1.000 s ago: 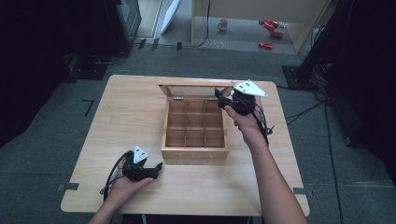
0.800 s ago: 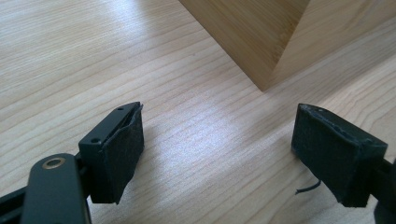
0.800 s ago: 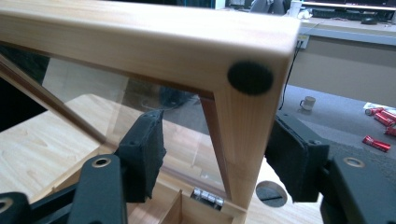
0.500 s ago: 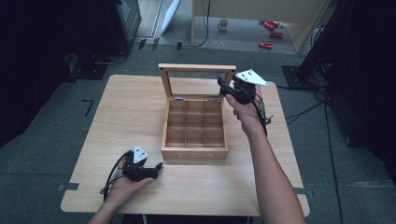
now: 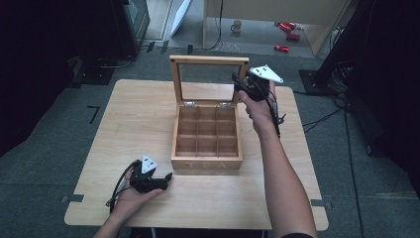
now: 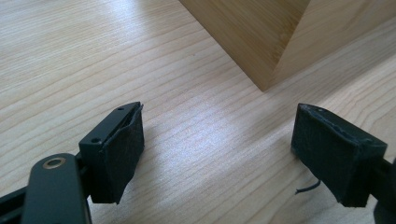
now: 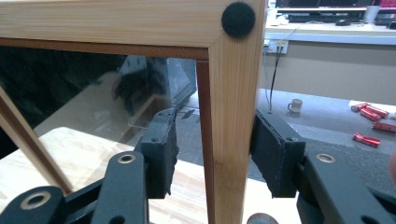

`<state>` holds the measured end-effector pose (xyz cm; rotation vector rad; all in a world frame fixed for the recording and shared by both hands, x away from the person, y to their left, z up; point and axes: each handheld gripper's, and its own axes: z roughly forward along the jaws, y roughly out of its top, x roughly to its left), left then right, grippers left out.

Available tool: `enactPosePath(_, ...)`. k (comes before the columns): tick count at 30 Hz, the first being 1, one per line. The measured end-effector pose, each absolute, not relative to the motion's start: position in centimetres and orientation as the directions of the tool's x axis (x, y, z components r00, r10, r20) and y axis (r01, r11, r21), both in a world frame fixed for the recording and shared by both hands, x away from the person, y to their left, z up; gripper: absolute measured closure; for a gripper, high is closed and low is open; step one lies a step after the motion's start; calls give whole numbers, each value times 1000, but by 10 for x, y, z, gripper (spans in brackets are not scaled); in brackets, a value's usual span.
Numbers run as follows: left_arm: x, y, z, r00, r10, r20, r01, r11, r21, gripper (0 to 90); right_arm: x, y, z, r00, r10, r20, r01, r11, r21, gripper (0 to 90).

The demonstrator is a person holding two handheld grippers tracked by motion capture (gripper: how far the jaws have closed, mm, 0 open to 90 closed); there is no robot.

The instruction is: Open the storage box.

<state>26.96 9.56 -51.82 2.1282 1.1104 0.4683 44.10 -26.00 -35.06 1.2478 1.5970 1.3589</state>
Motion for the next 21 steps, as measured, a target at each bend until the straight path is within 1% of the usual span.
enactPosePath(8, 270, 95, -518, 570, 822, 2, 576, -401, 713, 177, 456, -260, -349, -281, 955, 95, 252, -22, 968, 559)
enactPosePath(11, 269, 95, -518, 569, 822, 1, 576, -400, 713, 178, 463, -260, -348, -257, 961, 105, 267, -34, 963, 590)
enactPosePath(13, 270, 95, -518, 570, 822, 1, 576, -400, 713, 177, 467, -261, -349, -228, 966, 121, 277, -55, 959, 631)
enactPosePath(14, 270, 95, -518, 570, 822, 1, 576, -400, 713, 178, 467, -261, -349, -228, 966, 121, 277, -55, 959, 631)
enactPosePath(15, 270, 96, -518, 570, 822, 1, 576, -400, 713, 177, 470, -264, -351, -195, 970, 142, 290, -81, 954, 667)
enactPosePath(16, 270, 96, -518, 570, 822, 1, 576, -400, 713, 177, 470, -264, -351, -195, 970, 142, 290, -81, 954, 667)
enactPosePath(17, 270, 96, -518, 570, 822, 1, 576, -400, 713, 178, 474, -265, -353, -166, 973, 159, 304, -103, 947, 668)
enactPosePath(21, 270, 95, -518, 570, 822, 1, 576, -400, 713, 177, 477, -264, -353, -154, 975, 161, 312, -107, 944, 669)
